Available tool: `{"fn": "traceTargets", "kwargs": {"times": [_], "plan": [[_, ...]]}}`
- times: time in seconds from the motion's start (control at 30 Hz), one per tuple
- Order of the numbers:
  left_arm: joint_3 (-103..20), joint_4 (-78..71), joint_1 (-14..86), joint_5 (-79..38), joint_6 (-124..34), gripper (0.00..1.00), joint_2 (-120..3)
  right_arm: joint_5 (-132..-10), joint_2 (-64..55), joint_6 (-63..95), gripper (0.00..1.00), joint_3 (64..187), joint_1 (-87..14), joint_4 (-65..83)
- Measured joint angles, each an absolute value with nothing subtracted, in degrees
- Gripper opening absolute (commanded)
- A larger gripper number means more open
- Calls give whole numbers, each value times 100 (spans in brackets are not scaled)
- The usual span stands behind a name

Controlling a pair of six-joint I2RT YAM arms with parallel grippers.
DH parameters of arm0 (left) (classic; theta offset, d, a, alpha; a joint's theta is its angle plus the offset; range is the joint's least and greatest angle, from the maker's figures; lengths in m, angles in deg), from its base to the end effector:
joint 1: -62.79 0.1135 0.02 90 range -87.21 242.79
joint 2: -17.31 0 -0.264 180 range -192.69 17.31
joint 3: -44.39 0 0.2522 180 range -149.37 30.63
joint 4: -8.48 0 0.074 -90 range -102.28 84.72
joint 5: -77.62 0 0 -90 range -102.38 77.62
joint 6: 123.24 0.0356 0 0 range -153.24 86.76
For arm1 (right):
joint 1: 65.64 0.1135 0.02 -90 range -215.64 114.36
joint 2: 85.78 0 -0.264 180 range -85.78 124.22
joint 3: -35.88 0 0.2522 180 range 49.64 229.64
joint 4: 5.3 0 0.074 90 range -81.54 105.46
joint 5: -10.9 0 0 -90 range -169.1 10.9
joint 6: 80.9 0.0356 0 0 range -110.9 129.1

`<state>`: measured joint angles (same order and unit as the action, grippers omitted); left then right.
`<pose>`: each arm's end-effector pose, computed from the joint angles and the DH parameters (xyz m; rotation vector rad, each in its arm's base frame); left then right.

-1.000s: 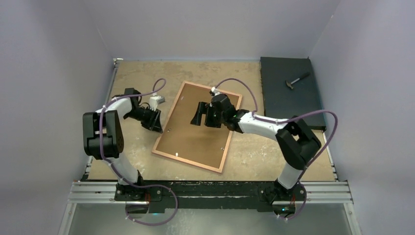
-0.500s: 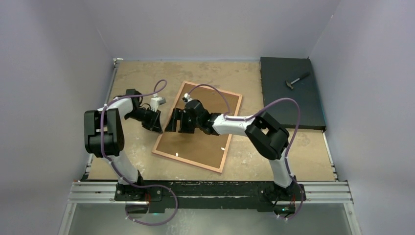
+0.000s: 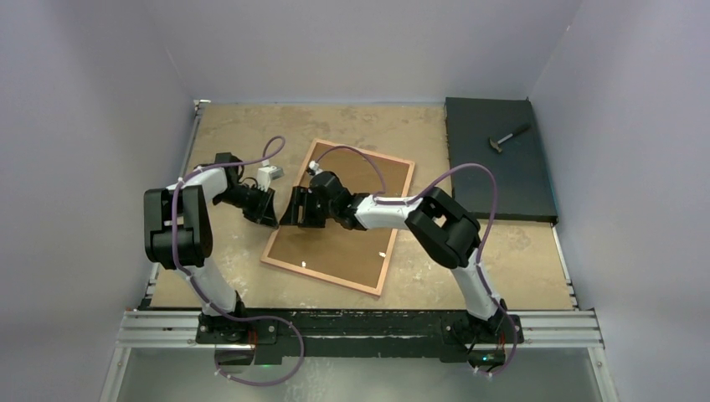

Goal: Put the photo into the frame

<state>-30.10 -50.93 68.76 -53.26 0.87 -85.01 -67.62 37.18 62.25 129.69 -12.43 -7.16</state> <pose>0.3050 0.0085 0.1529 0.6812 2.6181 -0.9248 0.2822 0.3892 0.1622 -0.1435 2.3231 1.2731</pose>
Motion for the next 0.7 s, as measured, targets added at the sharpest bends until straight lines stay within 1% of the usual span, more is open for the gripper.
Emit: {"fn": "traceTargets", "kwargs": {"times": [0.13, 0.27, 0.4, 0.5, 0.7], "plan": [[-3007, -5088, 6879, -5328, 87, 1, -8501, -6770, 3801, 6223, 64, 13052, -1241, -788], [-3001, -5075, 6883, -5331, 84, 1, -8501, -6792, 3864, 6227, 56, 13085, -1241, -858], [-2999, -5075, 6887, -5335, 84, 1, -8501, -6808, 3934, 6227, 45, 13109, -1241, -873], [-2999, -5075, 6887, -5337, 82, 1, -8501, -6810, 3987, 6244, 39, 13129, -1241, -901], [-2999, -5075, 6887, -5337, 84, 0, -8501, -6803, 4035, 6249, 38, 13142, -1241, -919]]}}
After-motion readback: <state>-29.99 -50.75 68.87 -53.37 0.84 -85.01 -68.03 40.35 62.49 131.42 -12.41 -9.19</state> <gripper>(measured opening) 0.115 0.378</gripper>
